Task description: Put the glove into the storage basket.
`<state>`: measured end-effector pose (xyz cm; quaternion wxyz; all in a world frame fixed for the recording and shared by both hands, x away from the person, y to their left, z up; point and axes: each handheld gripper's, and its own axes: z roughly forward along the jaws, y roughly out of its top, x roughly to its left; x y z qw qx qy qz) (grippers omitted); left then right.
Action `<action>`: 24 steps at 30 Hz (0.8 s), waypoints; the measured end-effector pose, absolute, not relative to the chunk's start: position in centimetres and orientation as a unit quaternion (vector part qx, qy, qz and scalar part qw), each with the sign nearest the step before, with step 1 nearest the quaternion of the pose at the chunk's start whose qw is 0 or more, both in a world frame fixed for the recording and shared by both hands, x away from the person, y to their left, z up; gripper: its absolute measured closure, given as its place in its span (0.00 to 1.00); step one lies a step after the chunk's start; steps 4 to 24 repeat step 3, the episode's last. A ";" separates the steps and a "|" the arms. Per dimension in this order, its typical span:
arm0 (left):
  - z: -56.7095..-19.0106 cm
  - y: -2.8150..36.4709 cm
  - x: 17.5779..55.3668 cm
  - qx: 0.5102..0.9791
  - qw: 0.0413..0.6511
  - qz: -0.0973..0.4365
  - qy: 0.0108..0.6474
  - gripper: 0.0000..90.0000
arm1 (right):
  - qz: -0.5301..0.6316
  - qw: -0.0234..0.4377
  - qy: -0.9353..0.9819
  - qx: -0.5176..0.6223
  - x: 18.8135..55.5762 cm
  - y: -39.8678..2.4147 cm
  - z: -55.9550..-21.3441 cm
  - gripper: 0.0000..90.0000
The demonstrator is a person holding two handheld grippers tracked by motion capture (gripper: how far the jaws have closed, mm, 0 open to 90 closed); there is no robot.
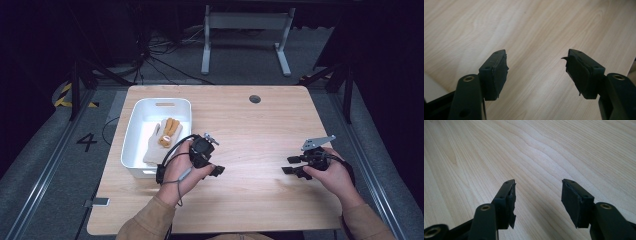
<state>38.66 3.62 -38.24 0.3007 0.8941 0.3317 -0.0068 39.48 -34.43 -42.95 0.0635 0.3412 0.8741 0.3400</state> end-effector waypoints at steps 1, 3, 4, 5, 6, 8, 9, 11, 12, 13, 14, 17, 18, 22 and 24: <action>-38.5 3.4 38.6 0.894 0.303 -0.014 0.330 0.36 | 0.340 0.064 0.874 0.341 39.5 -34.4 -42.9 0.51; -39.0 3.0 38.5 0.895 0.298 -0.020 0.330 0.33 | 0.341 0.064 0.874 0.339 39.5 -34.4 -42.9 0.51; -39.0 3.0 38.5 0.895 0.298 -0.020 0.330 0.33 | 0.341 0.064 0.874 0.339 39.5 -34.4 -42.9 0.51; -39.0 3.0 38.5 0.895 0.298 -0.020 0.330 0.33 | 0.341 0.064 0.874 0.339 39.5 -34.4 -42.9 0.51; -39.0 3.0 38.5 0.895 0.298 -0.020 0.330 0.33 | 0.341 0.064 0.874 0.339 39.5 -34.4 -42.9 0.51; -39.0 3.0 38.5 0.895 0.298 -0.020 0.330 0.33 | 0.341 0.064 0.874 0.339 39.5 -34.4 -42.9 0.51; -39.0 3.0 38.5 0.895 0.298 -0.020 0.330 0.33 | 0.341 0.064 0.874 0.339 39.5 -34.4 -42.9 0.51; -39.0 3.0 38.5 0.895 0.298 -0.020 0.330 0.33 | 0.341 0.064 0.874 0.339 39.5 -34.4 -42.9 0.51; -39.0 3.0 38.5 0.895 0.298 -0.020 0.330 0.33 | 0.341 0.064 0.874 0.339 39.5 -34.4 -42.9 0.51; -39.0 3.0 38.5 0.895 0.298 -0.020 0.330 0.33 | 0.341 0.064 0.874 0.339 39.5 -34.4 -42.9 0.51; -39.0 3.0 38.5 0.895 0.298 -0.020 0.330 0.33 | 0.341 0.064 0.874 0.339 39.5 -34.4 -42.9 0.51; -39.0 3.0 38.5 0.895 0.298 -0.020 0.330 0.33 | 0.341 0.064 0.874 0.339 39.5 -34.4 -42.9 0.51; -39.0 3.0 38.5 0.895 0.298 -0.020 0.330 0.33 | 0.341 0.064 0.874 0.339 39.5 -34.4 -42.9 0.51; -39.0 3.0 38.5 0.895 0.298 -0.020 0.330 0.33 | 0.341 0.064 0.874 0.339 39.5 -34.4 -42.9 0.51; -39.0 3.0 38.5 0.895 0.298 -0.020 0.330 0.33 | 0.341 0.064 0.874 0.339 39.5 -34.4 -42.9 0.51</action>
